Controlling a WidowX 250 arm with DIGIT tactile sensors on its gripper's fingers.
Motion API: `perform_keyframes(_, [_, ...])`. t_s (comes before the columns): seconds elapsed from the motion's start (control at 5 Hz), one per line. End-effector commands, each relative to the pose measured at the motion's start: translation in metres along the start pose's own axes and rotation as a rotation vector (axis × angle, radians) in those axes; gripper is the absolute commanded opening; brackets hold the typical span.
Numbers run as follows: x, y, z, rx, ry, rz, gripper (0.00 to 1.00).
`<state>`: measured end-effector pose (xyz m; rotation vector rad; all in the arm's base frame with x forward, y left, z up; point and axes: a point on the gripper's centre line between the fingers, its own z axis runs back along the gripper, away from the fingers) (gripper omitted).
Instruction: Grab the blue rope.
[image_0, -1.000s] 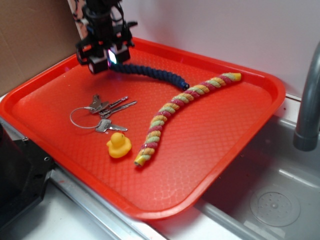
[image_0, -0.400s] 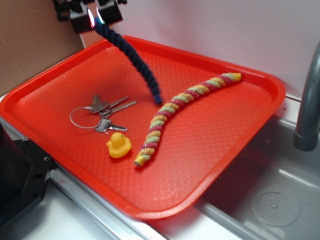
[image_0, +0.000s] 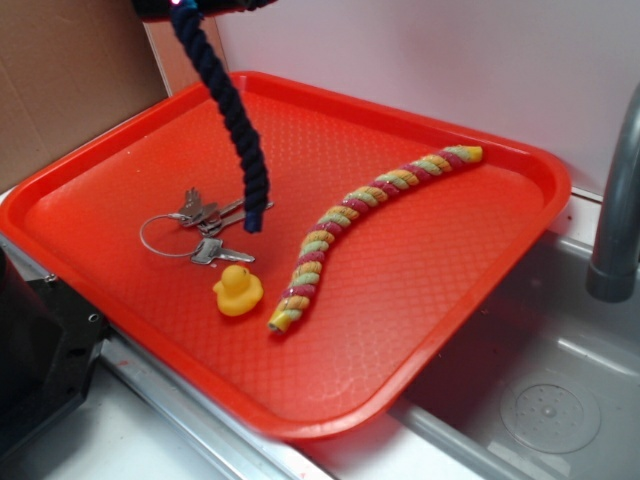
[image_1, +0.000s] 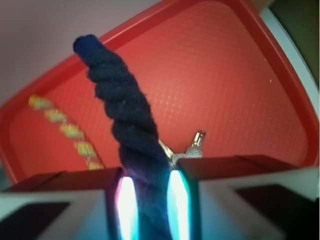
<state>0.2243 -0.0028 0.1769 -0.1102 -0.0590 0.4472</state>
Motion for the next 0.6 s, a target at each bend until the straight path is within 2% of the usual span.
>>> perform_keyframes(0.0, [-0.0078, 0.0135, 0.0255, 0.008, -0.064, -0.139, 0.00])
perform_keyframes(0.2, [-0.0146, 0.0104, 0.0277, 0.004, -0.060, -0.195, 0.00])
perform_keyframes(0.4, [-0.0098, 0.0107, 0.0240, 0.025, -0.026, -0.172, 0.00])
